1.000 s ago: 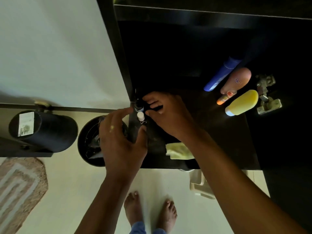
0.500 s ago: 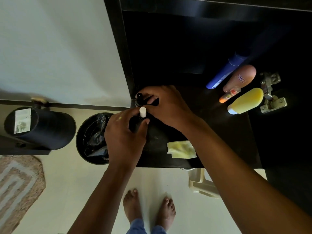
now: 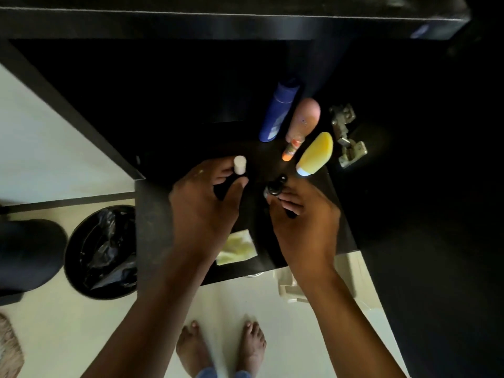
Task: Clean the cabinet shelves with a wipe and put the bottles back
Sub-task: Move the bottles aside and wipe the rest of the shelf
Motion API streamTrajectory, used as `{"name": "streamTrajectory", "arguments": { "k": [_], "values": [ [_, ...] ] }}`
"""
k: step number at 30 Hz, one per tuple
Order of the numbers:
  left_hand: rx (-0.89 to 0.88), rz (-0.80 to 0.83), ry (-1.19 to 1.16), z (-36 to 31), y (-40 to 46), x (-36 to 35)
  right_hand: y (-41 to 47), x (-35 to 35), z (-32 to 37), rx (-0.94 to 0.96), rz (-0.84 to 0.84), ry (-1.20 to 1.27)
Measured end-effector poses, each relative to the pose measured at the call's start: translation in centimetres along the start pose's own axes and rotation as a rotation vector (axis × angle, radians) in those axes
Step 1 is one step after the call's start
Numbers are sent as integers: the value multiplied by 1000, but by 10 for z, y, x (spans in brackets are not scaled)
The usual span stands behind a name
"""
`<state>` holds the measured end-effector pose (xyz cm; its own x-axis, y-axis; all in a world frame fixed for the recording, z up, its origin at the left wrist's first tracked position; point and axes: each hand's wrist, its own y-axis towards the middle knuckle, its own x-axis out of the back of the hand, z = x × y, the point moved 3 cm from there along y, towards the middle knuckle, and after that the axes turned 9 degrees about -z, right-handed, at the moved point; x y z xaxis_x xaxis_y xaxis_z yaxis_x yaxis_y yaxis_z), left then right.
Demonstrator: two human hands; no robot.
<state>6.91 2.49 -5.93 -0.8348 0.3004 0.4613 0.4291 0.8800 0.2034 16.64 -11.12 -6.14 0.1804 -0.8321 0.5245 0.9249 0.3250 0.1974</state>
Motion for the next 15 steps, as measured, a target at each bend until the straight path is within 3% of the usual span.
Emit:
{"name": "streamTrajectory", "arguments": {
  "k": [8, 15],
  "values": [
    [-206, 268, -17, -34, -11, -86, 24, 43, -43, -125, -208, -190],
    [-244, 312, -6, -37, -21, -109, 24, 37, -51, -162, -240, -286]
  ]
}}
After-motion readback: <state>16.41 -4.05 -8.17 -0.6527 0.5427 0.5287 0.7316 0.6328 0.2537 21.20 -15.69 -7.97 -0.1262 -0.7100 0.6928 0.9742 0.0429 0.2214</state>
